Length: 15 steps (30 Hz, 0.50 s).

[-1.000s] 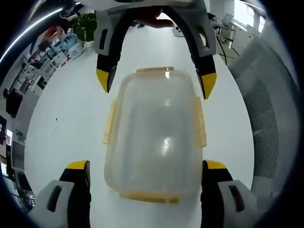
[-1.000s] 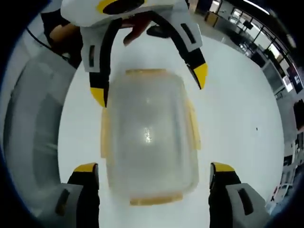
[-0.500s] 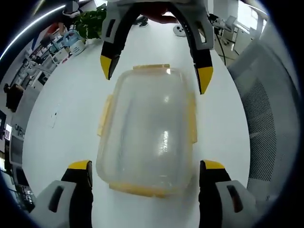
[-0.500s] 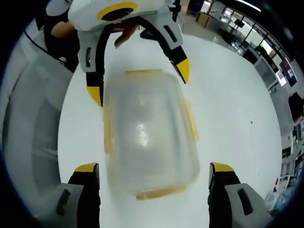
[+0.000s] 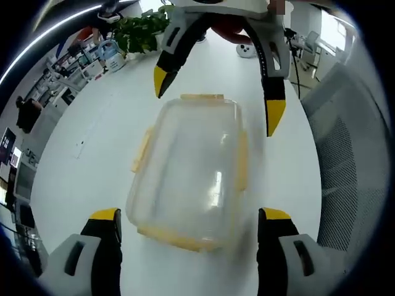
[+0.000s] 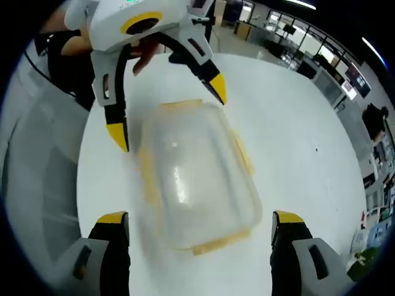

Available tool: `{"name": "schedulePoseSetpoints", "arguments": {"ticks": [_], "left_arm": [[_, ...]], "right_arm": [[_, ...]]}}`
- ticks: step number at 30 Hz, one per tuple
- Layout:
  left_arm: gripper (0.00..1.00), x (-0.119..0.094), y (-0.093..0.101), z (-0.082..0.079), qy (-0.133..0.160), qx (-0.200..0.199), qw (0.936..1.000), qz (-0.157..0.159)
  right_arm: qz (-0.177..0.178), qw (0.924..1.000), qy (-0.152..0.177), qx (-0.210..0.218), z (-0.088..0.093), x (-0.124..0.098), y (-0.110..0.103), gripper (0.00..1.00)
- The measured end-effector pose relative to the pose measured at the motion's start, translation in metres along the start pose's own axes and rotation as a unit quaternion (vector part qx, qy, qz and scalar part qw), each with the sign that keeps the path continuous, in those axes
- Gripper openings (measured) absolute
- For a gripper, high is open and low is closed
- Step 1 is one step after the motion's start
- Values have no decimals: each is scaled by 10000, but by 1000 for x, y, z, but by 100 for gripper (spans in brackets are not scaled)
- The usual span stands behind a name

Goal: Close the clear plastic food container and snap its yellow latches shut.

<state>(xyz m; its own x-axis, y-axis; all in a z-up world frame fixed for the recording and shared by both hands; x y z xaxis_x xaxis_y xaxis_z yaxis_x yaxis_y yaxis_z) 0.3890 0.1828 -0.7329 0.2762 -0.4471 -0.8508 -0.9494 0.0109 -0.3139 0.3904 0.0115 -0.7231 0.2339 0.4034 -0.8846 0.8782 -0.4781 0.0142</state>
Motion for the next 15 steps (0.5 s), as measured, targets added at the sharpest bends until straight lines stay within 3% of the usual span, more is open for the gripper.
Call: {"name": "schedulePoseSetpoints", "arguments": {"ticks": [10,15], "left_arm": [[94,-8,11,3,117,-353,9990,-243],[94,-11,18,5,180,-578,9976,-328]], "right_arm": [[186,9989,312,312,10,-9,-4,97],[178,9961,531,686,18,-12,-10,97]]}}
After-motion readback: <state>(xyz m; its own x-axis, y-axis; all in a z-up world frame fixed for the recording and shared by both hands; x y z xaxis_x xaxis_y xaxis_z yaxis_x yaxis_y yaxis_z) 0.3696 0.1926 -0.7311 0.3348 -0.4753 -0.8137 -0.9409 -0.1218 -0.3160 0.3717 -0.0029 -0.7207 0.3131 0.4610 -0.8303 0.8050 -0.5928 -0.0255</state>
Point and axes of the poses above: the point that each gripper's makers call its tool centre point, and the gripper's own axes: x roughly forward along the fingers, y roughly to its right, z roughly out of its underside, the point moved 9 cm from there along -x, roughly backward along the fingers, and after that the axes turned 14 degrees about x, right-handed, at the moved point
